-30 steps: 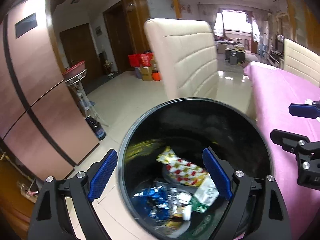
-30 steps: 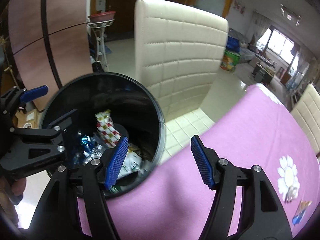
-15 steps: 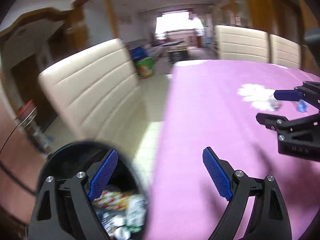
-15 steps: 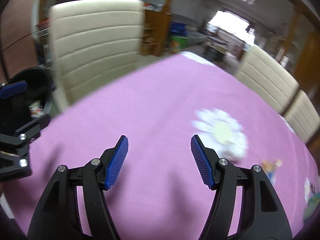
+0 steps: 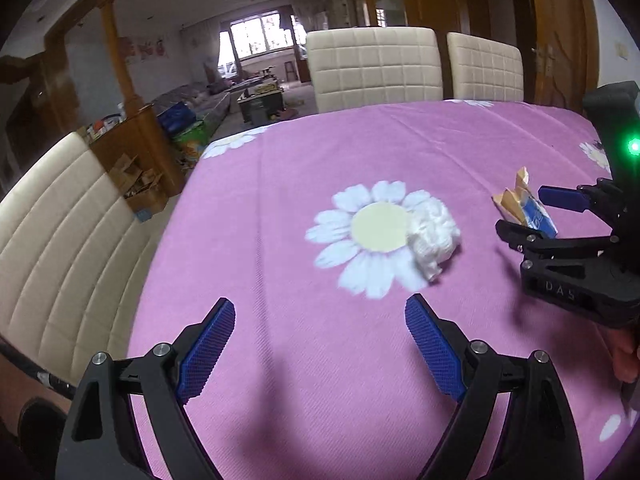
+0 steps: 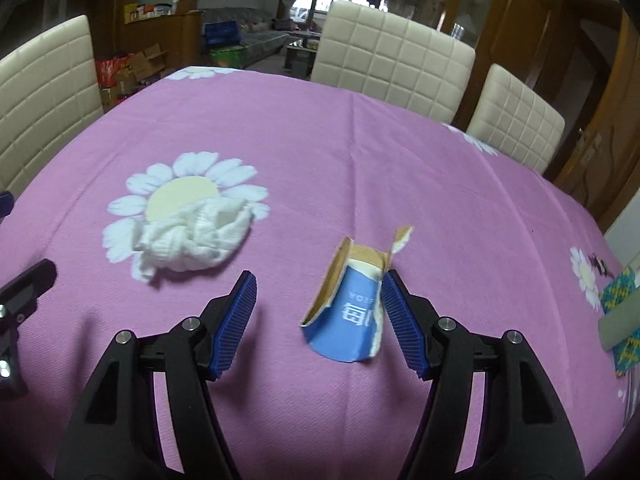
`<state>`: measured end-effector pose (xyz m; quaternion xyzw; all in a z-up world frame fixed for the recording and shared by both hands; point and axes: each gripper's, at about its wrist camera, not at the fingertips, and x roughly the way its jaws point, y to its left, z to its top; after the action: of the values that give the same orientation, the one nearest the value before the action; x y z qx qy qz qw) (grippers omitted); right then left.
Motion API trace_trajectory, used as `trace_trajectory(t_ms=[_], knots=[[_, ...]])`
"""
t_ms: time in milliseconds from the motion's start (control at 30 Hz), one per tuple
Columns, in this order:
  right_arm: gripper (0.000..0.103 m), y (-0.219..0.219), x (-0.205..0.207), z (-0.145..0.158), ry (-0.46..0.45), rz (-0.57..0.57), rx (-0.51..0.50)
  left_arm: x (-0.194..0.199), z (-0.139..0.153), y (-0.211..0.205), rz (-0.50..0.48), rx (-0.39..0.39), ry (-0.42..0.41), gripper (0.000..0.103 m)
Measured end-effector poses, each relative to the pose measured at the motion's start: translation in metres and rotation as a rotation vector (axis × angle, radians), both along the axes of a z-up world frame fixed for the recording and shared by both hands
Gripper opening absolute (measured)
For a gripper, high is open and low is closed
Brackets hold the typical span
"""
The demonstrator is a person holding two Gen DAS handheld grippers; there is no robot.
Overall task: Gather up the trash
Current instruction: 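Move both open tools back toward the white tissue and blue paper cup, then grasp the white tissue with the left tool while the right tool grasps the blue paper cup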
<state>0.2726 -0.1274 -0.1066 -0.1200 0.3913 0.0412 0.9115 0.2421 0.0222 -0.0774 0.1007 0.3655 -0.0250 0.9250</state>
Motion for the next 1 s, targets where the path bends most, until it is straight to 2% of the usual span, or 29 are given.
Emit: trace_trajectory(t_ms=[267, 367, 500, 633, 800, 900, 967, 1000], knots=[[0.063, -0.027, 0.017, -0.011, 0.084, -0.051, 0.104, 0.027, -0.012, -0.045, -0.080, 0.005, 0.043, 0.085], [0.061, -0.031, 0.019, -0.014, 0.093, -0.065, 0.109, 0.037, -0.016, -0.059, -0.090, 0.045, 0.042, 0.085], [0.054, -0.032, 0.019, -0.015, 0.104, -0.071, 0.115, 0.052, -0.018, -0.064, -0.088, 0.062, 0.055, 0.085], [0.041, -0.030, 0.018, -0.016, 0.110, -0.065, 0.116, 0.063, -0.023, -0.067, -0.114, 0.066, 0.077, 0.085], [0.037, -0.030, 0.016, -0.015, 0.102, -0.068, 0.113, 0.063, -0.024, -0.071, -0.123, 0.080, 0.065, 0.084], [0.037, -0.031, 0.016, -0.013, 0.098, -0.070, 0.119, 0.060, -0.021, -0.069, -0.138, 0.068, 0.067, 0.063], [0.036, -0.030, 0.015, -0.012, 0.096, -0.070, 0.125, 0.062, -0.021, -0.069, -0.161, 0.035, 0.099, 0.040], [0.036, -0.030, 0.015, -0.012, 0.095, -0.069, 0.126, 0.061, -0.021, -0.070, -0.169, 0.025, 0.110, 0.035]])
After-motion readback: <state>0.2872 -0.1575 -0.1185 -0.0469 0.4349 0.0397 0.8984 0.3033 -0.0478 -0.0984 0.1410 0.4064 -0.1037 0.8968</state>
